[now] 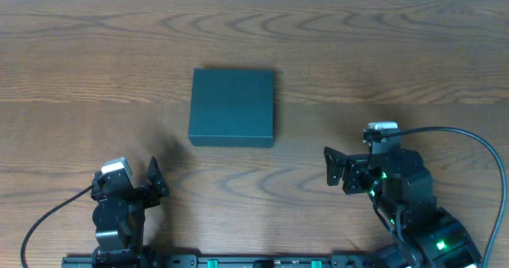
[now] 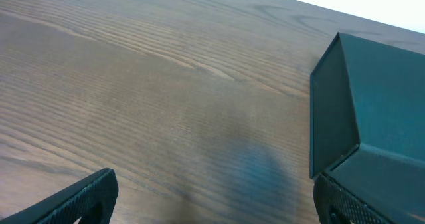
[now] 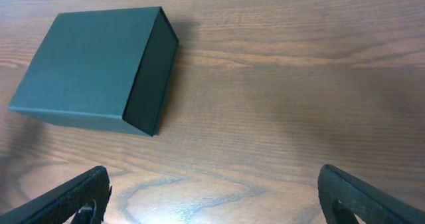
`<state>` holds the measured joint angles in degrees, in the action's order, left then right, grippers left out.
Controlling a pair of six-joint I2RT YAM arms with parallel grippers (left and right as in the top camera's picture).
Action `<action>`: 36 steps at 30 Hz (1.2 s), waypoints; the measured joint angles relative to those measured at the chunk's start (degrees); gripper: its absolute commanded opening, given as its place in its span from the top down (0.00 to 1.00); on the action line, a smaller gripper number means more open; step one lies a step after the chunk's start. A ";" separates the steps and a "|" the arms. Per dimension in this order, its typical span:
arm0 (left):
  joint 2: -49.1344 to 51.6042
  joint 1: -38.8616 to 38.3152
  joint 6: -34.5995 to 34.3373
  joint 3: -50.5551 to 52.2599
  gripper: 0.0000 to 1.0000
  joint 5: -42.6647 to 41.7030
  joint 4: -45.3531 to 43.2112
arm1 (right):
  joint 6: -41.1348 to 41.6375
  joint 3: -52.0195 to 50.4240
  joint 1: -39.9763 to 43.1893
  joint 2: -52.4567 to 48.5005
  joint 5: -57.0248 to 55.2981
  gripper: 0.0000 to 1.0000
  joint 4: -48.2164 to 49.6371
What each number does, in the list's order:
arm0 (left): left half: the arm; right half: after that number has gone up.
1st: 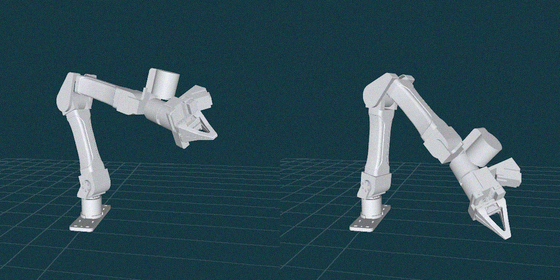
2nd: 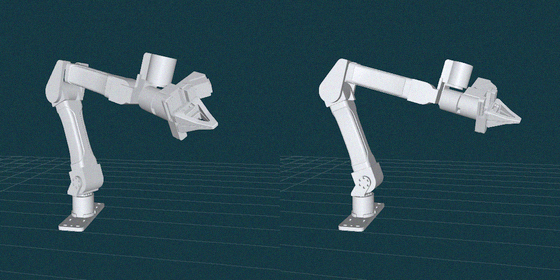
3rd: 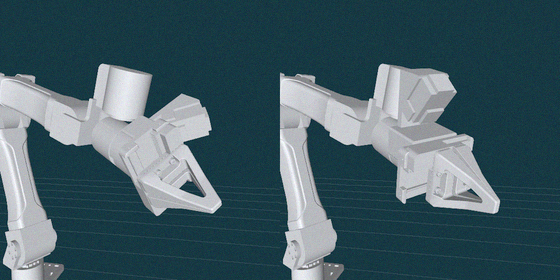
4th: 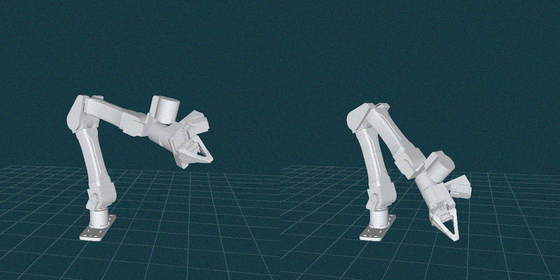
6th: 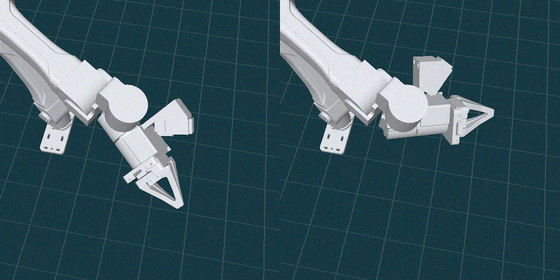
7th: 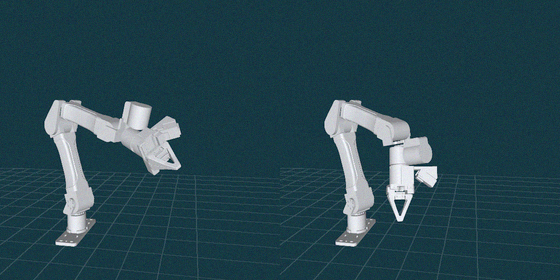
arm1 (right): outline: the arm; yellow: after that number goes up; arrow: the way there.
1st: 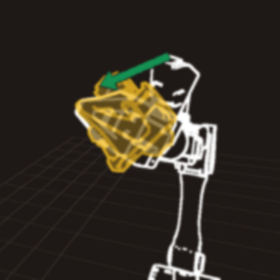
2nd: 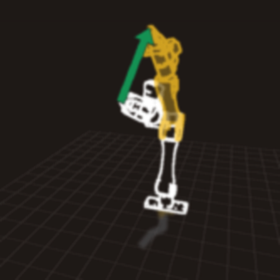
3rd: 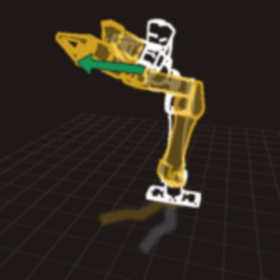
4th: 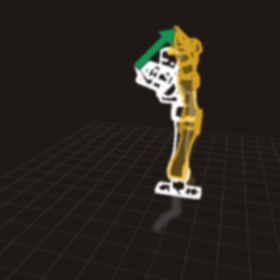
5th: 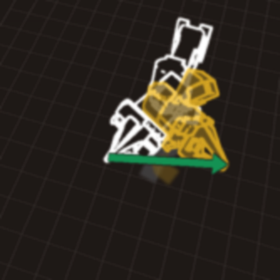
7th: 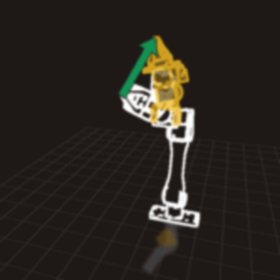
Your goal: Pack container
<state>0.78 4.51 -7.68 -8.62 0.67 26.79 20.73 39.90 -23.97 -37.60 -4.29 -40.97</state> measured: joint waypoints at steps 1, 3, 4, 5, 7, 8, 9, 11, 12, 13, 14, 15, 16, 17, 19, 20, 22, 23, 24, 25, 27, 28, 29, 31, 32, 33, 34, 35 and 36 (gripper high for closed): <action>0.00 0.00 0.00 0.00 0.05 0.02 0.00 | 0.00 0.00 0.00 0.00 0.00 0.01 0.02; 0.00 0.00 0.00 0.00 0.05 0.00 0.00 | 0.00 0.00 0.00 0.00 0.00 0.01 0.02; 0.00 0.00 0.00 0.00 0.05 0.00 0.00 | -0.09 0.00 0.00 0.00 -0.02 0.01 -0.02; 0.00 0.00 0.00 0.00 0.05 0.00 -0.02 | -0.57 0.00 0.00 0.00 -0.22 0.01 -0.20; 0.00 0.00 0.00 0.00 0.05 0.00 0.00 | -2.36 0.00 0.00 0.02 -1.99 0.01 -0.85; 0.00 0.00 0.00 0.00 0.05 0.00 0.00 | -3.37 0.00 0.02 0.22 -3.26 0.01 -1.01; 0.00 0.00 0.00 0.00 0.05 0.02 0.00 | -4.35 -0.15 0.13 0.57 -4.28 0.01 -0.92; 0.00 0.00 0.00 0.00 0.05 0.02 -0.02 | -6.27 -1.79 1.29 2.67 -5.88 0.01 0.68; 0.00 0.00 0.00 0.00 0.05 0.04 -0.02 | -7.30 -3.89 2.25 5.05 -6.86 0.01 1.95; -0.04 0.00 0.00 0.00 0.05 0.04 -0.04 | -7.96 -6.45 2.97 7.78 -7.34 0.01 4.42; -0.04 0.00 0.00 0.00 0.05 0.11 -0.07 | -8.41 -9.14 3.48 10.60 -7.82 0.01 6.43; -0.04 0.00 0.00 0.00 0.05 0.20 -0.02 | -8.85 -13.03 4.13 14.62 -8.15 0.01 9.51; -0.04 0.00 0.00 0.00 0.05 0.22 -0.04 | -9.11 -15.96 4.57 17.70 -8.26 0.01 10.82; -0.09 0.00 0.00 0.00 0.05 0.22 -0.09 | -9.31 -18.60 4.83 20.26 -8.22 0.01 12.28; -0.09 0.00 0.00 0.00 0.05 0.22 -0.07 | -9.64 -24.63 6.08 26.40 -7.28 0.01 13.92; -0.09 0.00 0.00 0.00 0.05 0.24 -0.04 | -9.66 -27.23 6.95 28.96 -6.71 0.01 14.23; -0.09 0.00 0.00 0.00 0.05 0.22 -0.04 | -9.31 -30.47 8.39 32.06 -5.68 0.01 14.36; -0.09 0.00 0.00 0.00 0.05 0.22 -0.07 | -9.03 -31.23 8.85 32.89 -5.33 0.01 14.49; -0.09 0.00 0.00 0.00 0.05 0.22 -0.07 | -8.81 -31.76 9.25 33.64 -5.14 0.01 14.49; -0.11 0.00 0.02 0.00 0.05 0.22 -0.04 | -8.57 -31.78 9.46 34.32 -4.92 0.01 14.84; -0.09 0.00 0.02 0.00 0.05 0.22 -0.04 | -8.31 -31.78 9.73 35.56 -4.63 0.01 15.08; -0.11 0.00 0.00 0.00 0.05 0.22 -0.04 | -8.20 -31.80 9.97 36.11 -4.61 0.01 15.08; -0.11 0.00 0.00 0.00 0.05 0.22 -0.04 | -8.17 -31.78 10.19 36.46 -4.55 0.01 15.08; -0.11 0.00 0.00 0.00 0.05 0.22 -0.04 | -8.17 -31.80 10.43 36.76 -4.52 0.01 15.08; -0.11 0.00 0.00 0.00 0.05 0.22 -0.04 | -8.17 -31.80 10.47 36.79 -4.48 0.01 15.08; -0.11 0.00 0.00 0.00 0.05 0.22 -0.04 | -8.15 -31.80 10.47 36.79 -4.48 0.01 15.08; -0.11 0.00 0.00 0.00 0.05 0.22 -0.04 | -8.15 -31.80 10.49 36.79 -4.48 0.01 15.08; -0.11 0.00 0.00 0.00 0.05 0.22 -0.04 | -8.15 -31.78 10.51 36.85 -4.46 0.01 15.08; -0.11 0.00 0.02 0.00 0.05 0.22 -0.04 | -8.15 -31.80 10.56 36.87 -4.46 0.01 15.08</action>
<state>0.67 4.51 -7.66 -8.62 0.89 26.74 12.58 8.10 -13.41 -0.73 -8.75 -25.89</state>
